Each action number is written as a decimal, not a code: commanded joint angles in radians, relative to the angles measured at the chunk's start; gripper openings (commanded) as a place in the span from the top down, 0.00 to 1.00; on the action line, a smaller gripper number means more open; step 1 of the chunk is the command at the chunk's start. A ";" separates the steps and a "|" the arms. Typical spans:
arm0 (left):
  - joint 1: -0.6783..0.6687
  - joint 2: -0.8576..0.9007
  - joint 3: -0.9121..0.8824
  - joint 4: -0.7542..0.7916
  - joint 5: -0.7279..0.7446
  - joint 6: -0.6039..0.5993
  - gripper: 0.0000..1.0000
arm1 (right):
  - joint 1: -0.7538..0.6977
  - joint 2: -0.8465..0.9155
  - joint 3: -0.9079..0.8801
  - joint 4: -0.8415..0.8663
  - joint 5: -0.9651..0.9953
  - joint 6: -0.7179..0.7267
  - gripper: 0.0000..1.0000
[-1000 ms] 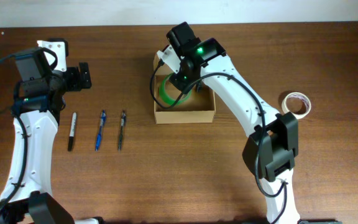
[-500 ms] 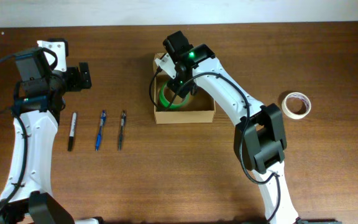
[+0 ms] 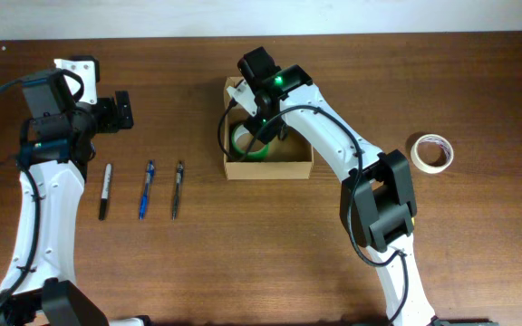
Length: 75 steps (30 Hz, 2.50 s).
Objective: Pack container
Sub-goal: 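Carry the green tape with the right gripper into the box, then release the green tape in the box and lift the right gripper, then grasp the white tape roll with the right gripper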
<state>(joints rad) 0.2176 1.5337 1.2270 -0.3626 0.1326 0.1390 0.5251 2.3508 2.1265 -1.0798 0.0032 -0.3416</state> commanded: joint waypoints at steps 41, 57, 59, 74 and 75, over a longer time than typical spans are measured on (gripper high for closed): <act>0.008 0.009 0.022 0.002 0.018 0.016 0.01 | -0.946 -0.511 -0.773 0.171 -0.048 0.491 0.48; 0.008 0.009 0.022 0.002 0.018 0.016 0.01 | -0.946 -0.462 -0.874 0.379 -0.034 0.572 0.47; 0.008 0.009 0.022 0.002 0.018 0.016 0.01 | -0.946 -0.446 -0.874 0.385 -0.033 0.596 0.47; 0.008 0.009 0.022 0.002 0.018 0.016 0.01 | -0.946 -0.361 -0.874 0.395 -0.018 0.658 0.83; 0.008 0.009 0.022 0.002 0.018 0.016 0.01 | -0.946 -0.360 -0.874 0.395 -0.018 0.658 0.92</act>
<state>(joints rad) 0.2176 1.5337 1.2270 -0.3626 0.1356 0.1390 -0.4202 1.9678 1.2564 -0.6846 -0.0250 0.3008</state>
